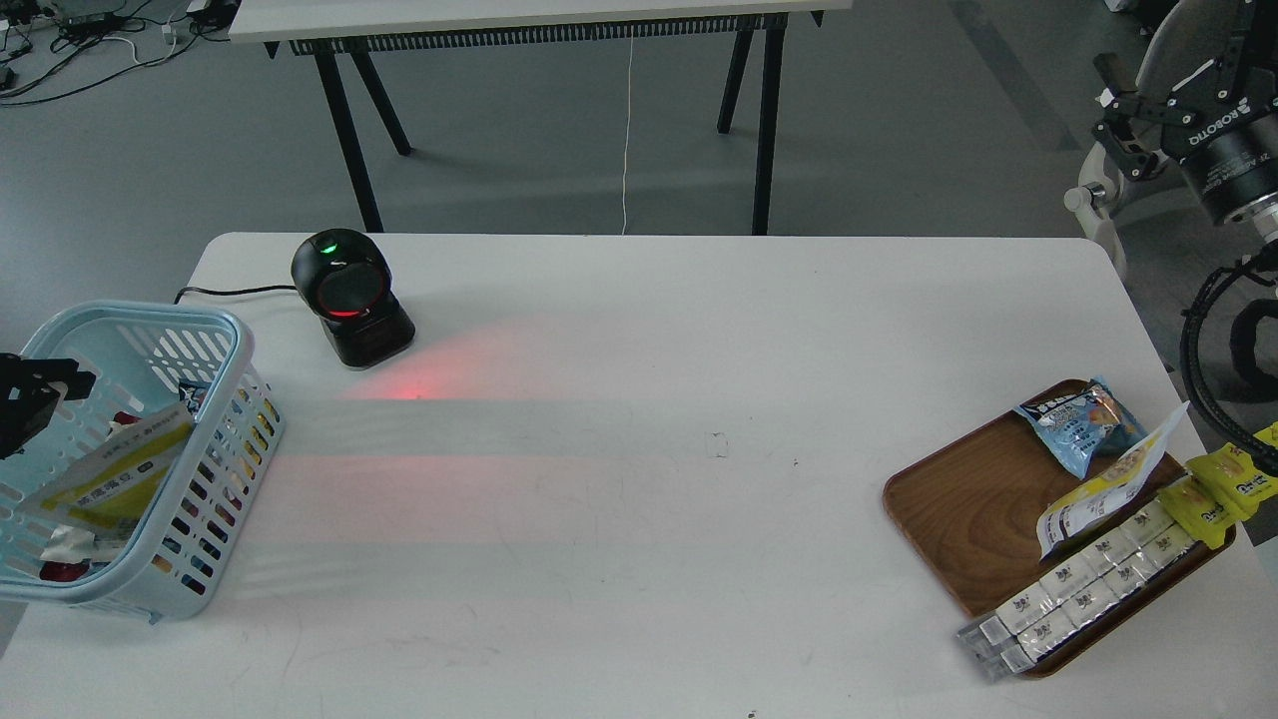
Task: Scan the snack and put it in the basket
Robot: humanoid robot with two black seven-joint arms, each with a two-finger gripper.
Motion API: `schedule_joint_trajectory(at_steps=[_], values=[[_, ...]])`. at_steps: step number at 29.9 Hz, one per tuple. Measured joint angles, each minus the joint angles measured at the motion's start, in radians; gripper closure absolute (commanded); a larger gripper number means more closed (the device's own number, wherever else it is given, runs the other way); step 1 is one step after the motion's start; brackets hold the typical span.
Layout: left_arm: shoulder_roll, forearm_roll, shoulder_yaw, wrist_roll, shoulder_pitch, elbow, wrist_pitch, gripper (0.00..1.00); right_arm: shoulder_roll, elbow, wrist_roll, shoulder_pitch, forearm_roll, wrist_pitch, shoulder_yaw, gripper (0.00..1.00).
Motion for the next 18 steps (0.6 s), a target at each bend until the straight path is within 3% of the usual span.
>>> schedule_joint_trajectory(at_steps=[1,2,7,18], values=[[-0.005,-0.025,-0.003,0.000,-0.004,0.003,0.001,0.22,0.000,0.000,0.000,0.000,0.000,0.000,-0.002,0.01],[-0.013,-0.056,-0.008,0.000,-0.009,0.007,0.002,0.15,0.000,0.001,0.000,0.000,0.000,0.000,-0.005,0.01],[-0.092,-0.299,-0.091,0.000,-0.022,0.028,0.005,0.12,0.001,0.010,0.000,0.007,-0.002,0.000,-0.014,0.01],[-0.438,-0.972,-0.297,0.000,-0.022,0.158,0.037,0.09,-0.006,0.069,0.000,0.017,-0.055,0.000,-0.020,0.01]])
